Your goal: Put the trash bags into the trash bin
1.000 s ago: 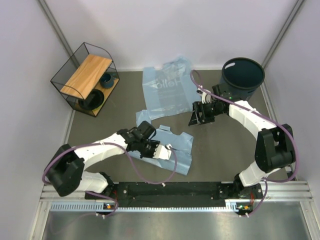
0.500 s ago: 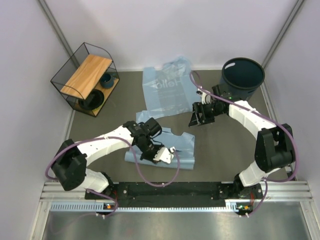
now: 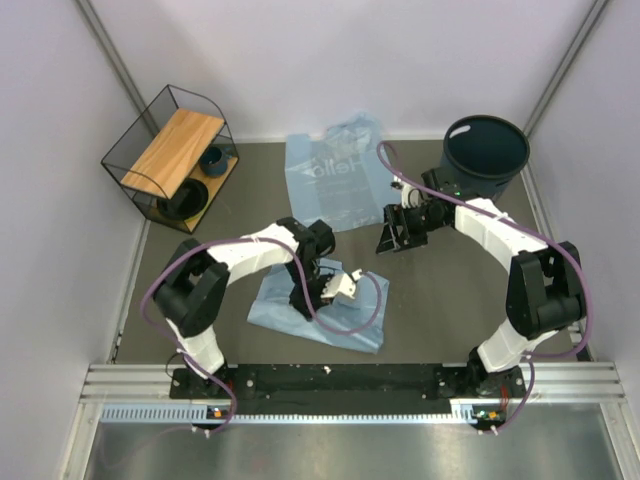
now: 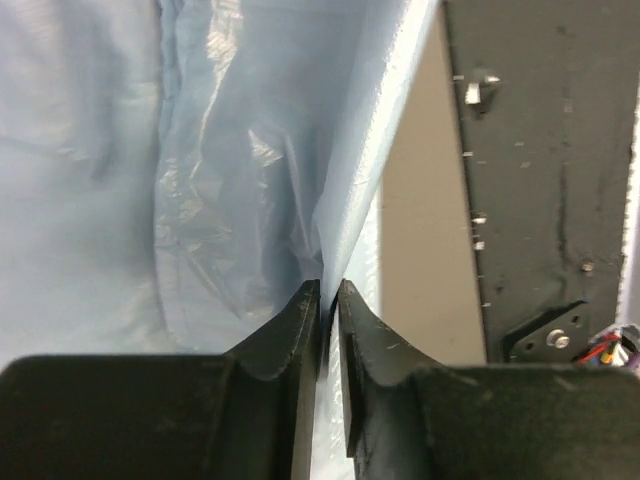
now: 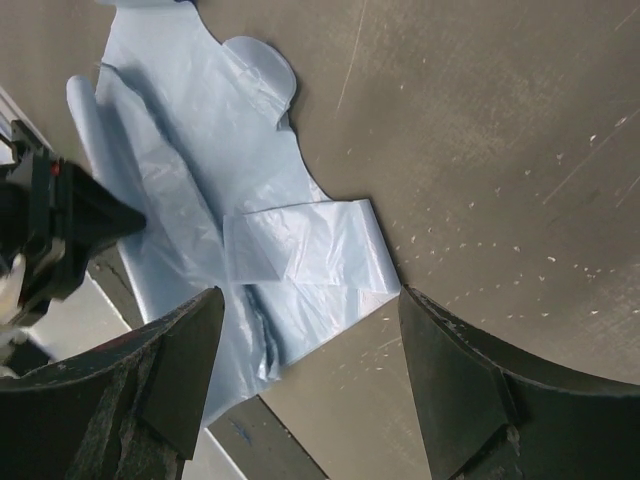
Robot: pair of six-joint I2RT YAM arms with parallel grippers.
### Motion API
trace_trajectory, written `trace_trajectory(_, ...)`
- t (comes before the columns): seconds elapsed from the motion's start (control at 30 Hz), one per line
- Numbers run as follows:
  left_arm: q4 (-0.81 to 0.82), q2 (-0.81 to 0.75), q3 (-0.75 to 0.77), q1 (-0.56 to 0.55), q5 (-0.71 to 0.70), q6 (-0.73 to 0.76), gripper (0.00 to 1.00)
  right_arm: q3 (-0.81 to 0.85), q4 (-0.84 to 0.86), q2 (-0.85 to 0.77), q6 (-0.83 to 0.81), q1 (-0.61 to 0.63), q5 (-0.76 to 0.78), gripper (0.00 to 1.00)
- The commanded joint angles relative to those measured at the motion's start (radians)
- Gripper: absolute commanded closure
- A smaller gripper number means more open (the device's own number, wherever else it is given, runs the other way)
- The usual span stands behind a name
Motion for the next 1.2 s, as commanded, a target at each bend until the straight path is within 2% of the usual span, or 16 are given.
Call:
trace_trajectory(0.0,-0.054,0.086,0.125,0.09,0.011,0.045,0.77,0.041,-0.007,-0.001,-0.023,0.007,-0.02,0.28)
trace_trajectory(0.03,-0.056,0.096,0.154,0.101,0.008,0.039,0.67,0.041,-0.009,-0.002,-0.024,0.005,-0.02,0.28)
trace_trajectory(0.13,-0.01,0.084,0.161,0.124,-0.018,-0.004,0.53,0.038,-0.012,-0.002,-0.029,0.005,-0.02,0.28)
trace_trajectory(0.23,0.105,0.007,0.121,0.138,-0.037,-0.099,0.49,0.037,-0.014,-0.004,-0.032,0.007,-0.019,0.28)
trace_trajectory(0.3,0.232,-0.108,0.028,0.142,-0.04,-0.175,0.3,0.032,-0.014,-0.007,-0.035,0.004,-0.019,0.28)
trace_trajectory(0.33,0.287,-0.16,-0.017,0.138,-0.069,-0.203,0.29,0.029,-0.014,-0.009,-0.038,0.005,-0.02,0.28)
trace_trajectory(0.37,0.34,-0.263,-0.123,0.121,-0.093,-0.232,0.25,0.023,-0.015,-0.01,-0.039,0.005,-0.023,0.28)
trace_trajectory(0.4,0.443,-0.31,-0.169,0.109,-0.122,-0.278,0.23,0.023,-0.014,-0.012,-0.042,0.005,-0.029,0.28)
trace_trajectory(0.5,0.57,-0.462,-0.313,0.072,-0.21,-0.347,0.17,0.017,-0.012,-0.005,-0.039,0.008,-0.054,0.29)
trace_trajectory(0.67,0.587,-0.596,-0.433,0.011,-0.14,-0.276,0.12,-0.003,-0.012,-0.005,-0.046,0.045,-0.088,0.29)
trace_trajectory(0.83,0.503,-0.601,-0.451,-0.059,-0.026,-0.168,0.13,-0.016,-0.014,-0.004,-0.049,0.08,-0.088,0.28)
trace_trajectory(0.97,0.53,-0.553,-0.485,-0.152,-0.108,-0.182,0.15,-0.009,-0.014,0.007,-0.05,0.091,-0.094,0.29)
trace_trajectory(1.07,0.569,-0.525,-0.514,-0.206,-0.194,-0.179,0.15,-0.006,-0.014,0.025,-0.05,0.132,-0.111,0.33)
trace_trajectory(1.17,0.587,-0.502,-0.537,-0.266,-0.254,-0.197,0.17,-0.003,-0.011,0.048,-0.05,0.189,-0.121,0.46)
